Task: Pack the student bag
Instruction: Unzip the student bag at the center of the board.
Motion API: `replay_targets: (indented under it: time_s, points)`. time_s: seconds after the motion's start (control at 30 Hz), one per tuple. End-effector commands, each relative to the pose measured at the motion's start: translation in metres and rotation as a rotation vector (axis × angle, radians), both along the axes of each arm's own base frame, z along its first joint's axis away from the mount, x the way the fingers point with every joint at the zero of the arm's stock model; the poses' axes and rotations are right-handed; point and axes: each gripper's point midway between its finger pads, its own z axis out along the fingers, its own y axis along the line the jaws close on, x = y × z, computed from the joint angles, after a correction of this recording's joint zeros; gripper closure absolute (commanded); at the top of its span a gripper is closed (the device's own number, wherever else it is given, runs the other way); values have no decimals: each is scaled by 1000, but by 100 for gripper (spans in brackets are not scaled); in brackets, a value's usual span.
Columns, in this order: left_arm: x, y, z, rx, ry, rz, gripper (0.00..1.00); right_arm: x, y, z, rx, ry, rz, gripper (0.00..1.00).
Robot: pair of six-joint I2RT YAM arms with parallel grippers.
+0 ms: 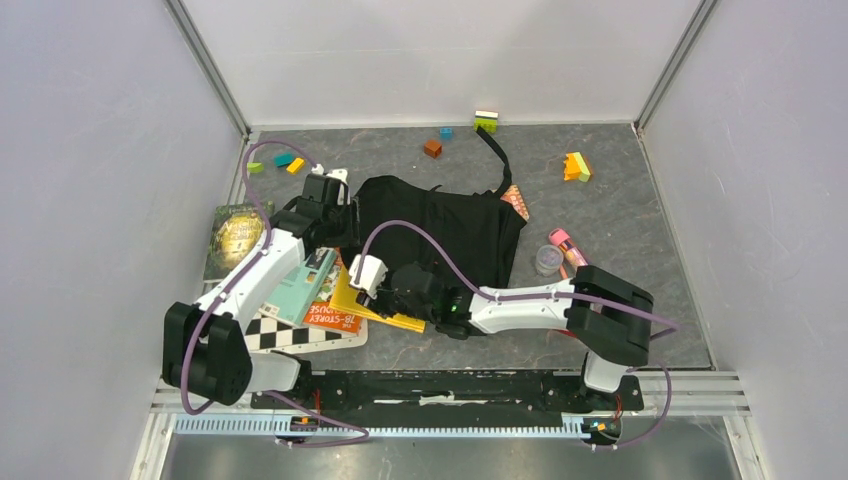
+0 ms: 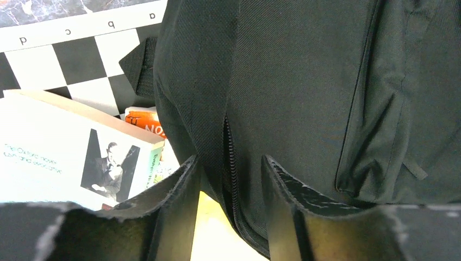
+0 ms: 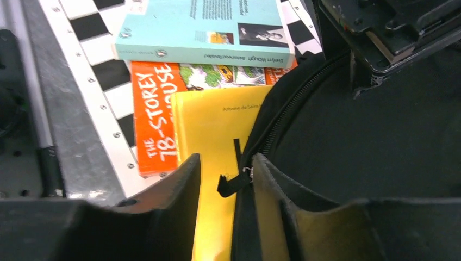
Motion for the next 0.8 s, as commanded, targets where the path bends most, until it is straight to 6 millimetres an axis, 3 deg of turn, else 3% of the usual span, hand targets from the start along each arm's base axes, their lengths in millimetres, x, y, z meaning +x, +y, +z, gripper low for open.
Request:
replay_targets:
  time_s: [0.0, 0.17, 0.4, 0.57, 0.77]
  points:
    - [6, 2, 6, 17, -40, -20, 53, 15, -1, 0, -49, -46, -71, 64]
    - [6, 4, 7, 23, -46, -14, 70, 14, -6, -4, -49, -32, -82, 100]
    - [6, 10, 8, 43, -57, 7, 95, 19, -26, -4, -53, -38, -154, 100]
    - [6, 12, 9, 54, -61, 15, 98, 23, -50, -11, -93, -21, -234, 100]
    - [6, 18, 11, 76, -72, 32, 98, 11, -83, -29, -131, 32, -259, 100]
